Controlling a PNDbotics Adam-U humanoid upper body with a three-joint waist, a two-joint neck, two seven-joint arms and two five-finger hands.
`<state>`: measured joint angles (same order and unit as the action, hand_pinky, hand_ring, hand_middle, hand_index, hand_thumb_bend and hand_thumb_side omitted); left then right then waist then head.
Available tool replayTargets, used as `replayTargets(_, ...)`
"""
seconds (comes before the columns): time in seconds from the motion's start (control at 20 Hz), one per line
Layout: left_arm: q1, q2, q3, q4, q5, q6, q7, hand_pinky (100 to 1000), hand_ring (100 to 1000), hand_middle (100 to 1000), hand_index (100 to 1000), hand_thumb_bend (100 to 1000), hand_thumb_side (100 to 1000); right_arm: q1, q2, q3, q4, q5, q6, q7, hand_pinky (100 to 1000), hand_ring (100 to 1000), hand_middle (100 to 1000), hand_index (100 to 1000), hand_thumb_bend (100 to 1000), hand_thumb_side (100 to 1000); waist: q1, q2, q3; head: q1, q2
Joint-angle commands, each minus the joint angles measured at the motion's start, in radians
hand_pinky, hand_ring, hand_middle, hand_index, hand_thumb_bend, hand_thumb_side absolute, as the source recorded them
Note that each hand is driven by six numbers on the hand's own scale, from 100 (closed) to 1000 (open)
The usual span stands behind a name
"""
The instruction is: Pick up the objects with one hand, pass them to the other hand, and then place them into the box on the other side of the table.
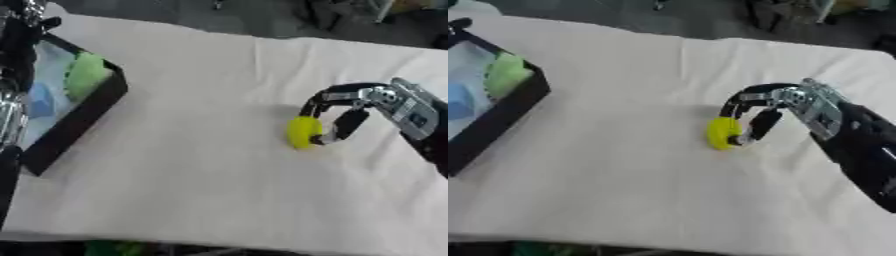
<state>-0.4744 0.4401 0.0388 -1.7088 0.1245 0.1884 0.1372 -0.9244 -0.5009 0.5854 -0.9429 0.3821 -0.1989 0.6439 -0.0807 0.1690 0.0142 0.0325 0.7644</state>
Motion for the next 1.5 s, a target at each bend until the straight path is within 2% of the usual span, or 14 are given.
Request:
replayTargets(0.05,-0.018,0.016,0.009,-0.019,0.002,-0.004,0.001,891,1000,1000,831,100,715,-0.018,-0.014,-0.023,-0.001,-0.003,0.006,-0.036,829,709,563,770,260,281,0.020,-0.009,0.001,-0.003,0.006)
replayTargets(0.1,-0.018,0.017,0.010,-0.019,0.002,-0.004,0.002,891,1000,1000,828,100,715,-0.019,-0.014,-0.027,0.004,-0.009,0.011,-0.064,800,658,511,723,212,287,0.020,-0.008,0.001,-0.004,0.006)
replayTargets(0.2,-0.018,0.017,0.012,-0.021,0.003,-0.004,0.003,890,1000,1000,825,100,715,-0.019,-0.015,-0.032,0.013,-0.019,0.027,-0.126,763,605,467,674,156,296,0.020,-0.007,0.001,-0.004,0.006)
replayTargets(0.3,-0.017,0.018,0.013,-0.023,0.003,-0.005,0.005,890,1000,1000,822,100,714,-0.020,-0.016,-0.033,0.021,-0.032,0.040,-0.173,720,550,425,609,100,248,0.020,-0.006,0.000,-0.004,0.006)
replayTargets(0.35,-0.017,0.018,0.015,-0.024,0.003,-0.005,0.006,890,1000,1000,822,100,714,-0.020,-0.015,-0.034,0.024,-0.040,0.047,-0.190,714,547,426,610,100,239,0.020,-0.005,0.000,-0.004,0.006)
replayTargets(0.4,-0.017,0.018,0.015,-0.024,0.004,-0.005,0.007,890,1000,1000,820,100,714,-0.020,-0.016,-0.034,0.026,-0.049,0.052,-0.200,705,541,424,608,100,194,0.020,-0.005,0.000,-0.004,0.006)
replayTargets(0.55,-0.015,0.019,0.018,-0.026,0.004,-0.005,0.009,890,1000,1000,818,100,714,-0.020,-0.028,-0.052,0.033,-0.101,0.072,-0.200,675,515,382,562,100,119,0.019,-0.004,-0.002,-0.002,0.006)
replayTargets(0.8,-0.011,0.019,0.019,-0.027,0.005,-0.004,0.011,890,1000,1000,815,100,716,-0.036,-0.051,-0.107,0.015,-0.173,0.138,-0.197,651,495,348,532,100,100,0.015,-0.007,-0.006,0.002,0.006)
replayTargets(1.1,-0.015,0.017,0.019,-0.030,0.006,-0.004,0.008,889,1000,1000,813,100,714,-0.045,-0.052,-0.197,-0.072,-0.091,0.216,-0.274,660,496,343,531,100,100,0.017,-0.004,-0.005,0.003,0.006)
replayTargets(1.25,-0.015,0.016,0.020,-0.032,0.007,-0.004,0.009,889,1000,1000,812,100,716,-0.038,-0.041,-0.226,-0.102,-0.055,0.245,-0.305,643,490,332,527,100,100,0.019,0.000,-0.003,-0.005,0.006)
replayTargets(1.5,-0.019,0.008,0.018,-0.039,0.009,-0.003,0.005,889,1000,1000,812,100,717,0.004,0.003,-0.260,-0.168,-0.043,0.280,-0.369,634,484,317,521,100,100,0.023,0.008,0.002,-0.027,0.006)
